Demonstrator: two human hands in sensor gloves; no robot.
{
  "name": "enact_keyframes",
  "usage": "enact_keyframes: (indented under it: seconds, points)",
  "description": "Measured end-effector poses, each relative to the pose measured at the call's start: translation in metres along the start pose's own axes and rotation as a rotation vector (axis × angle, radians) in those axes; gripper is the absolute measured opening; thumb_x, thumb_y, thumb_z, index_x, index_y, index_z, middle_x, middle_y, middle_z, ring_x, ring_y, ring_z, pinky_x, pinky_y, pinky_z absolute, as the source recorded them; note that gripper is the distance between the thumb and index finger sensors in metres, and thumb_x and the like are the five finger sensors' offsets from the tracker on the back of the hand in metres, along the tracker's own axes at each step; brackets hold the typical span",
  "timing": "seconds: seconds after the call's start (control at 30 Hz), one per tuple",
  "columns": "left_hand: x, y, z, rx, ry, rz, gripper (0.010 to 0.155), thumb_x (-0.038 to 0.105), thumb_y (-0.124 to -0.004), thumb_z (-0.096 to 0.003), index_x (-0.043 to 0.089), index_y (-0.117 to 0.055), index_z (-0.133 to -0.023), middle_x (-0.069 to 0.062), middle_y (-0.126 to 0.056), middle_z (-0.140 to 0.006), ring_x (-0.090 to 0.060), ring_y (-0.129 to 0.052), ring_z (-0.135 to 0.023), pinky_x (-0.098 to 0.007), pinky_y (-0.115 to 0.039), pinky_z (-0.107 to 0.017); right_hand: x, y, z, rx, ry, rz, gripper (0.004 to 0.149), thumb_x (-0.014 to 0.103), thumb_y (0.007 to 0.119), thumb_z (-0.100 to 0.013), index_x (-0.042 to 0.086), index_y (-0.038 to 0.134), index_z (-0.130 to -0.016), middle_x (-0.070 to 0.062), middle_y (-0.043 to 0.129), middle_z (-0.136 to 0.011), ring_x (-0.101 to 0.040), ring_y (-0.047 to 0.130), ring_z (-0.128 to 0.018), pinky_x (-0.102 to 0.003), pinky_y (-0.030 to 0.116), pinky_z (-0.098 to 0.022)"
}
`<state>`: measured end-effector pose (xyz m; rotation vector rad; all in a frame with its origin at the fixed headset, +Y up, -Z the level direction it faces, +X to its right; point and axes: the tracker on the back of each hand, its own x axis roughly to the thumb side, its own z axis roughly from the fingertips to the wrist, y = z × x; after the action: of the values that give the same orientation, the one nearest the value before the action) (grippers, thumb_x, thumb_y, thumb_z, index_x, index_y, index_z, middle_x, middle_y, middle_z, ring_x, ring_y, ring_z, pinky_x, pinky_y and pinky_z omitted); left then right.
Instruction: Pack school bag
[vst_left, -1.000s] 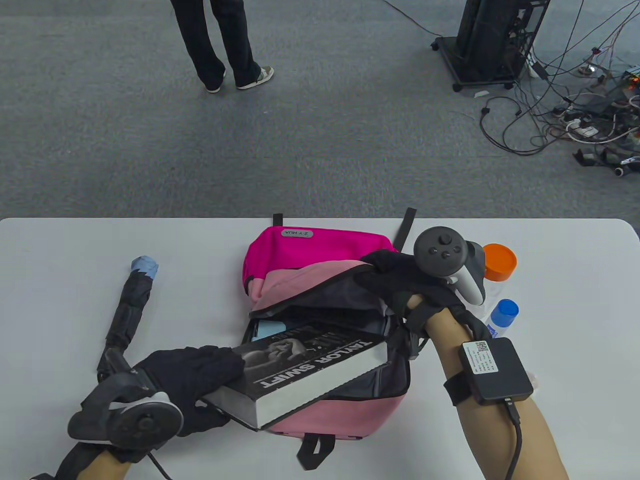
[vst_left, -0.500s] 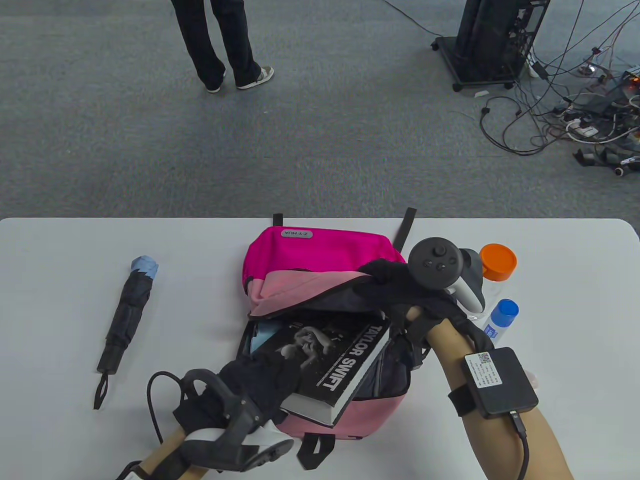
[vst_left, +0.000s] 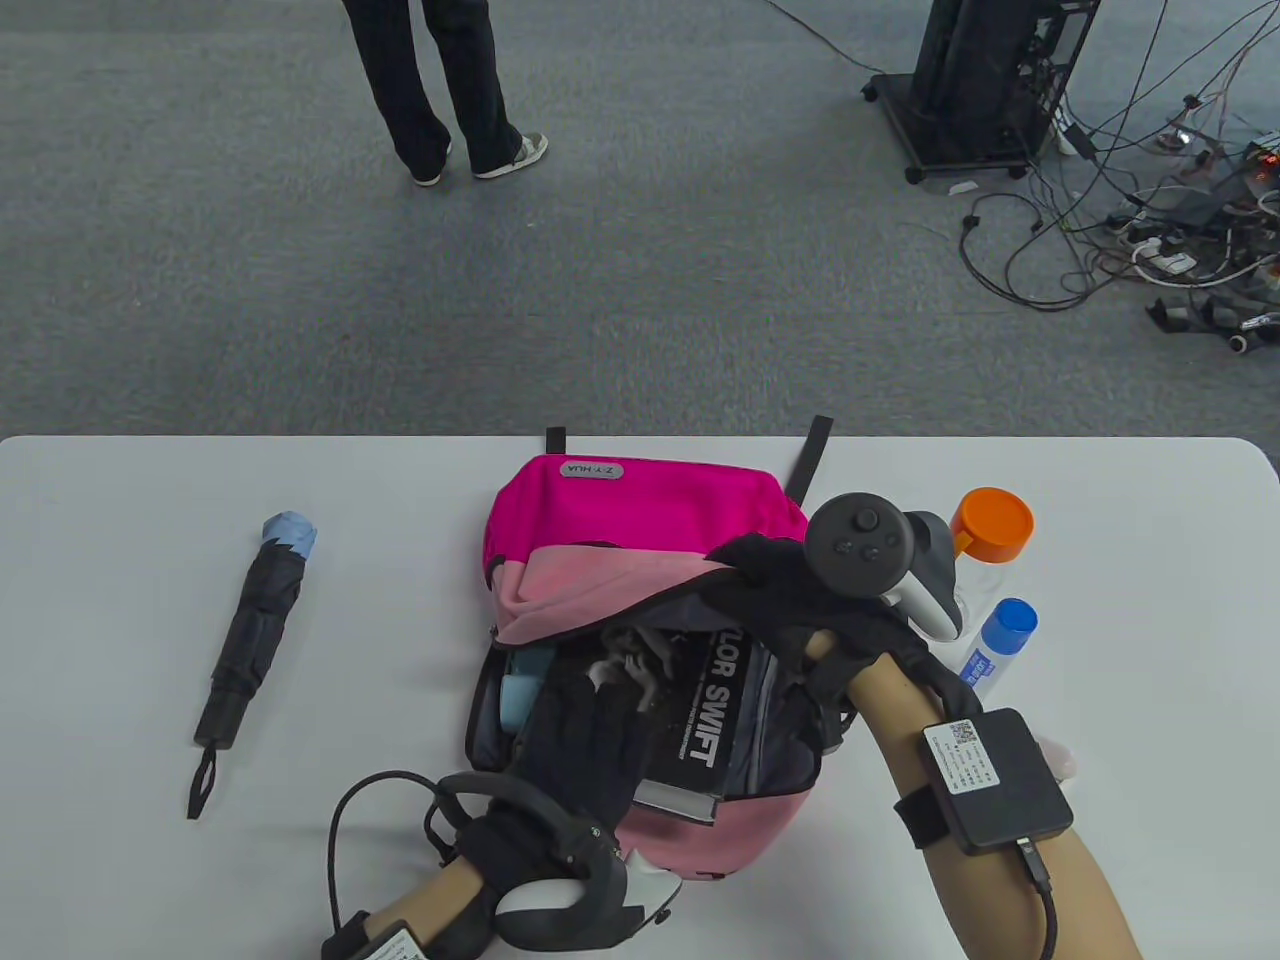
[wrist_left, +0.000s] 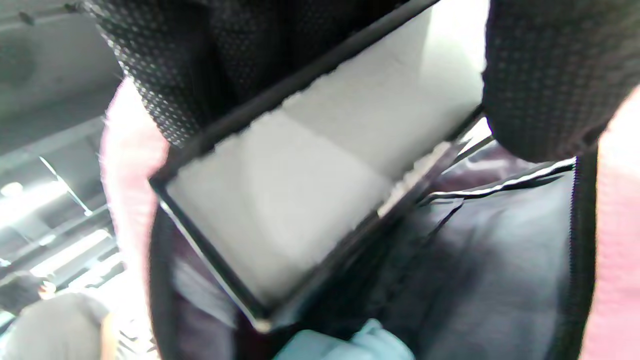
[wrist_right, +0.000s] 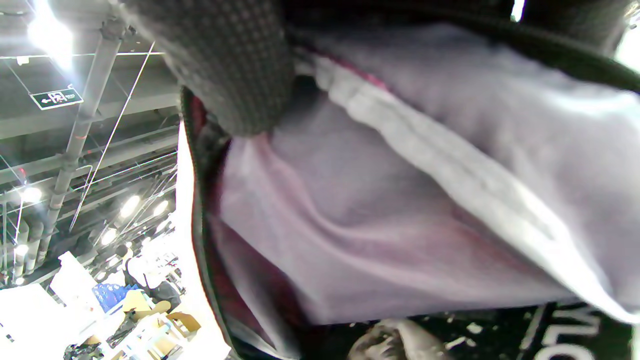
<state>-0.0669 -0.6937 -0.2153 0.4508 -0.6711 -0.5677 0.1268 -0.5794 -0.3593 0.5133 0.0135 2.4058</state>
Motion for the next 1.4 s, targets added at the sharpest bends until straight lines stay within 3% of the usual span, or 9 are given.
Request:
enact_keyframes:
  seconds: [0.07, 0.27, 0.5, 0.9, 1.07, 1.17, 1.27, 1.33, 1.4]
  points:
    - [0.003, -0.010, -0.002, 0.011, -0.071, 0.136, 0.095, 0.058, -0.094, -0.0382, 0.026, -0.049, -0.115, -0.015, -0.070, -0.117, -0.045, -0.090, -0.099, -0.058, -0.090, -0.063, 0.000, 0.001, 0.001, -0.005, -0.005, 0.000, 0.042, 0.031, 0.087, -0.049, 0.007, 0.088, -0.083, -0.020, 0.100, -0.077, -0.048, 0.098, -0.074, -0.076, 0.077, -0.055]
    - [0.013, -0.029, -0.009, 0.019, -0.045, 0.101, 0.091, 0.055, -0.095, -0.0396, 0.017, -0.055, -0.113, -0.017, -0.083, -0.108, -0.044, -0.097, -0.092, -0.055, -0.092, -0.061, -0.002, 0.005, 0.006, 0.009, -0.010, 0.012, 0.042, 0.032, 0.087, -0.049, 0.007, 0.088, -0.083, -0.020, 0.100, -0.077, -0.048, 0.099, -0.074, -0.076, 0.077, -0.055]
    - [0.027, -0.038, -0.030, -0.044, -0.028, 0.078, 0.094, 0.060, -0.093, -0.0368, 0.025, -0.052, -0.114, -0.013, -0.080, -0.112, -0.042, -0.095, -0.095, -0.055, -0.092, -0.062, -0.003, 0.007, 0.005, 0.001, -0.007, -0.003, 0.042, 0.031, 0.086, -0.049, 0.007, 0.088, -0.083, -0.020, 0.100, -0.077, -0.048, 0.098, -0.074, -0.076, 0.077, -0.055]
    - [0.038, -0.055, -0.042, -0.284, -0.095, 0.136, 0.084, 0.055, -0.081, -0.0461, 0.031, -0.040, -0.115, -0.014, -0.059, -0.124, -0.045, -0.075, -0.109, -0.060, -0.078, -0.072, -0.001, 0.010, 0.014, 0.015, -0.016, 0.031, 0.043, 0.032, 0.086, -0.049, 0.007, 0.088, -0.084, -0.020, 0.100, -0.078, -0.048, 0.098, -0.074, -0.076, 0.077, -0.056]
    - [-0.003, -0.019, -0.030, -0.060, -0.003, 0.232, 0.079, 0.056, -0.084, -0.0439, 0.027, -0.057, -0.113, -0.010, -0.077, -0.116, -0.040, -0.090, -0.100, -0.056, -0.083, -0.069, -0.001, 0.012, 0.016, 0.013, -0.027, 0.041, 0.043, 0.032, 0.087, -0.049, 0.007, 0.088, -0.084, -0.020, 0.100, -0.078, -0.048, 0.098, -0.075, -0.076, 0.077, -0.056]
    - [-0.052, 0.017, -0.017, 0.196, 0.149, 0.384, 0.056, 0.053, -0.088, -0.0431, 0.023, -0.090, -0.090, 0.001, -0.109, -0.081, -0.028, -0.111, -0.071, -0.048, -0.093, -0.057, -0.001, 0.013, 0.017, 0.022, -0.034, 0.044, 0.044, 0.033, 0.087, -0.049, 0.007, 0.088, -0.085, -0.021, 0.099, -0.079, -0.048, 0.098, -0.075, -0.076, 0.077, -0.056]
    - [-0.099, 0.045, -0.004, 0.374, 0.284, 0.457, 0.048, 0.053, -0.095, -0.0390, 0.023, -0.097, -0.076, 0.005, -0.112, -0.055, -0.021, -0.112, -0.051, -0.045, -0.096, -0.048, 0.000, 0.014, 0.022, 0.032, -0.052, 0.066, 0.045, 0.033, 0.087, -0.049, 0.007, 0.087, -0.085, -0.021, 0.099, -0.079, -0.048, 0.098, -0.075, -0.076, 0.077, -0.056]
    - [-0.121, 0.052, -0.003, 0.330, 0.322, 0.458, 0.064, 0.058, -0.098, -0.0339, 0.023, -0.091, -0.087, 0.004, -0.108, -0.067, -0.024, -0.109, -0.062, -0.048, -0.093, -0.055, 0.001, 0.016, 0.026, 0.042, -0.065, 0.081, 0.045, 0.033, 0.087, -0.049, 0.007, 0.087, -0.085, -0.021, 0.099, -0.080, -0.048, 0.098, -0.075, -0.076, 0.077, -0.056]
    - [-0.131, 0.048, -0.011, 0.096, 0.296, 0.493, 0.093, 0.062, -0.097, -0.0335, 0.022, -0.067, -0.112, -0.008, -0.086, -0.110, -0.041, -0.088, -0.097, -0.060, -0.081, -0.070, 0.003, 0.019, 0.031, 0.053, -0.080, 0.098, 0.045, 0.033, 0.088, -0.048, 0.007, 0.087, -0.086, -0.021, 0.099, -0.080, -0.048, 0.098, -0.076, -0.076, 0.077, -0.056]
